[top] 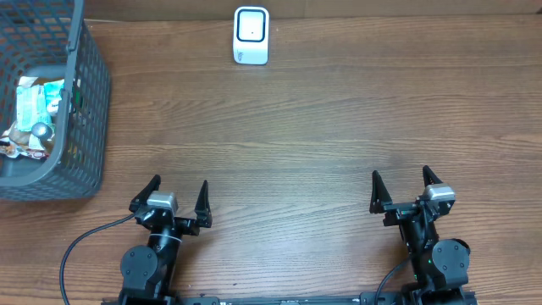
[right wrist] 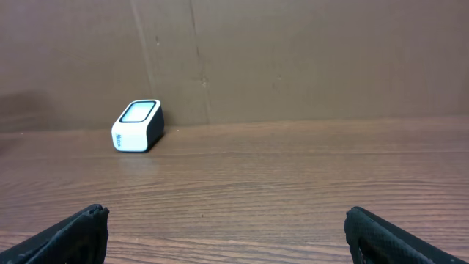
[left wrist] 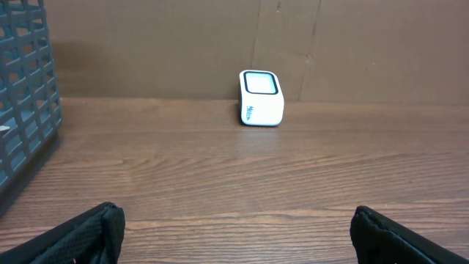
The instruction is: Scan the item barcode
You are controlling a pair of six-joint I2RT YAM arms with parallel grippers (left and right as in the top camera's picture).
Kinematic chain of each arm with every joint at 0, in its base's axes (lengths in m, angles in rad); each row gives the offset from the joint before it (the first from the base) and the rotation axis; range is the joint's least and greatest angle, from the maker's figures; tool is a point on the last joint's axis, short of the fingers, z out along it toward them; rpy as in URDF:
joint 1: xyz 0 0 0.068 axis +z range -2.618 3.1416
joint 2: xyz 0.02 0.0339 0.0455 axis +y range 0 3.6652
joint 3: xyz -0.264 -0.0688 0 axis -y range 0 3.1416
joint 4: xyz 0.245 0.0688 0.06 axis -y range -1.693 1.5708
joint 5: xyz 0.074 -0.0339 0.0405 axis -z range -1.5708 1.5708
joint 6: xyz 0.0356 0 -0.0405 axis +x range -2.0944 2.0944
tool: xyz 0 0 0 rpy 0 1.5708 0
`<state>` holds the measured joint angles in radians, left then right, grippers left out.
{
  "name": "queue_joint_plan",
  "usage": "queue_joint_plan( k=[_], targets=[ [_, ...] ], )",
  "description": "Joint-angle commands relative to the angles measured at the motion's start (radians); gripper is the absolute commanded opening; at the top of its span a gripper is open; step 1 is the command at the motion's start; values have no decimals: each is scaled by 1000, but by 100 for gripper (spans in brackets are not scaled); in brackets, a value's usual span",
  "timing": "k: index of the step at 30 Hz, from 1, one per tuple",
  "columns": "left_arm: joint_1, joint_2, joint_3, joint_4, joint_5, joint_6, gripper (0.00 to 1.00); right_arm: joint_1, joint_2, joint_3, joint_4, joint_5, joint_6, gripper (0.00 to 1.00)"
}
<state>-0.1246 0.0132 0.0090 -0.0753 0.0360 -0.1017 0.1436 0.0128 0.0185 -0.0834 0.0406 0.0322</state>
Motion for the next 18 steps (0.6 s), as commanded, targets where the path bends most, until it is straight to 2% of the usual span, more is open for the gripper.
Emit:
queue_joint_plan(
  k=[1, 8, 11, 18],
  targets=[
    [-8, -8, -4, 0, -10, -10, 100, -6, -10, -11, 3, -2, -3, 100],
    [-8, -9, -4, 7, -5, -13, 100, -6, -10, -11, 3, -2, -3, 100],
    [-8, -9, 13, 47, 47, -10, 99, -6, -10, -11, 3, -2, -3, 100],
    [-8, -8, 245, 102, 149, -11, 100, -6, -10, -11, 3, -2, -4, 100]
  ],
)
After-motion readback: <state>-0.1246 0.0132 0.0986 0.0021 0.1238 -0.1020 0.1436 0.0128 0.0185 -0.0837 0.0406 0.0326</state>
